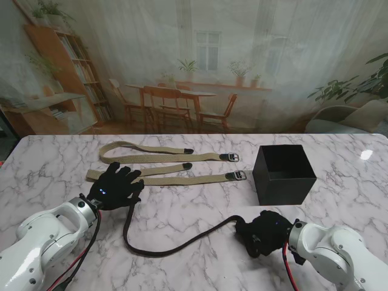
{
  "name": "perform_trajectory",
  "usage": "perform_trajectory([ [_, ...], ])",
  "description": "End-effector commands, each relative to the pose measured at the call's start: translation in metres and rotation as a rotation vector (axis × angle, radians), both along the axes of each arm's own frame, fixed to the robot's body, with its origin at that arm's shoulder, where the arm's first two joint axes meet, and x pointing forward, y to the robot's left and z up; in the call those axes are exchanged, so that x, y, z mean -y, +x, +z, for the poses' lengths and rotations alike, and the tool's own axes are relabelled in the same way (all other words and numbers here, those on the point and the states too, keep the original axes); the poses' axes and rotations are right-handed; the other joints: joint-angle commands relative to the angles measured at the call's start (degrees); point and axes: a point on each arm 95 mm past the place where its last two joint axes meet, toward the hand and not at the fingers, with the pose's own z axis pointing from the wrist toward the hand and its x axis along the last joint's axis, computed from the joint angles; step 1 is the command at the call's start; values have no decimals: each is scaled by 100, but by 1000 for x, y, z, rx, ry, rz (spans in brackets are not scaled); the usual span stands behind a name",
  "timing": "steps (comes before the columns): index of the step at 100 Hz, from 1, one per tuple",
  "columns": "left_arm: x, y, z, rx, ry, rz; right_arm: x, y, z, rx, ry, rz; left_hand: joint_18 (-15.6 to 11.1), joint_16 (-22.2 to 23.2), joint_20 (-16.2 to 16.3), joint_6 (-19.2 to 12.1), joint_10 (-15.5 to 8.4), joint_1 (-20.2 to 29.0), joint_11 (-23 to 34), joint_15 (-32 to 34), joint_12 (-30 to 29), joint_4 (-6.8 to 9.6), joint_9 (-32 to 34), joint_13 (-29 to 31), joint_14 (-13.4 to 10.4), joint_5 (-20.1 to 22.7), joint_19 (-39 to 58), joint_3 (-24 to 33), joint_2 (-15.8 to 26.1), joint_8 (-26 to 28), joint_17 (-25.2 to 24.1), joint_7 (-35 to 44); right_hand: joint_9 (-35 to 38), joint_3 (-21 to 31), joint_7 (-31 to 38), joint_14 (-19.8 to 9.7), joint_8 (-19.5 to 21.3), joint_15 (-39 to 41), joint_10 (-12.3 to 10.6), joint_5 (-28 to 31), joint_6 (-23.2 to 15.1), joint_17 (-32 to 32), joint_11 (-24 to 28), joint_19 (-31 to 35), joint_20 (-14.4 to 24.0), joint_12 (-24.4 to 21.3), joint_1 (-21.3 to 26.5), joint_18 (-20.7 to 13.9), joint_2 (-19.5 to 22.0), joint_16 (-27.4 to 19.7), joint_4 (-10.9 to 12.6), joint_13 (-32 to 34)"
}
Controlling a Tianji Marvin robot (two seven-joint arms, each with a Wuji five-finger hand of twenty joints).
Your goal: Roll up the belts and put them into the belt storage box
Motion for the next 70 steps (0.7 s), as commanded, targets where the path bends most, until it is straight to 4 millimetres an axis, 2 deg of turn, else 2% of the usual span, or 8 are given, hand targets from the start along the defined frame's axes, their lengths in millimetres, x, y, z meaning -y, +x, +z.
perform_trajectory([
  [1,0,0,-3,-16,12,1,2,-2,-3,4,-20,6,217,-15,-106,34,80,144,-82,-56,69,-114,-119,94,49,99,-182,-61,47,68,-98,66,-136,941,272,-176,85,-216,-153,239,729,116,-278,14,-115,-2,570,-92,-602,-136,256,-24],
  [6,0,0,-3,-16,13,1,2,-1,-2,13,-33,17,221,-16,-107,36,82,146,-83,-58,69,-113,-122,91,48,97,-182,-61,47,67,-98,65,-103,946,352,-246,136,-214,-232,192,713,216,-272,11,-144,0,1094,-148,-928,-140,253,49],
  [21,-1,0,-3,-15,14,1,3,0,-2,46,-89,57,219,-14,-106,31,81,156,-81,-53,69,-114,-120,99,46,101,-177,-61,41,74,-91,70,54,931,805,-779,330,-186,-844,-103,302,488,-246,6,-234,14,2676,-507,-1170,-128,-1415,299],
  [34,0,0,-3,-16,14,0,3,1,-4,80,-145,80,219,-15,-109,31,76,171,-79,-55,69,-115,-120,95,48,98,-179,-59,40,79,-97,73,361,435,1073,-1046,380,-123,-1158,-35,66,616,-174,69,-229,38,2842,-642,-855,-105,-1695,545],
  [43,0,0,-3,-17,13,0,3,1,-6,91,-156,82,219,-17,-110,26,81,166,-79,-61,68,-116,-121,80,47,95,-179,-61,45,78,-97,70,602,-455,1241,-1001,355,-79,-1231,191,-236,680,-120,128,-220,59,2336,-589,-536,-87,-1777,657],
  [59,0,0,-4,-18,13,0,3,3,-12,118,-143,77,214,-20,-111,31,78,153,-79,-64,68,-116,-127,67,38,95,-177,-65,51,74,-99,67,397,-1354,1767,-469,552,336,-827,736,-1284,921,753,469,-129,521,1511,-138,-511,299,-1960,981],
  [65,0,0,-4,-18,13,0,3,3,-15,126,-128,69,215,-19,-112,37,76,148,-77,-62,69,-116,-127,72,47,95,-178,-65,57,73,-103,66,-275,-1562,2493,-120,379,603,-273,859,-1853,931,1290,619,41,934,1577,241,-697,730,-2585,1082],
  [70,0,0,-4,-19,13,0,3,4,-17,130,-126,65,215,-20,-112,36,81,145,-79,-63,68,-115,-132,67,50,92,-179,-65,61,71,-105,64,-764,-1680,2860,3,411,690,-104,878,-2225,856,1570,605,154,1133,1525,489,-772,967,-2694,1008],
])
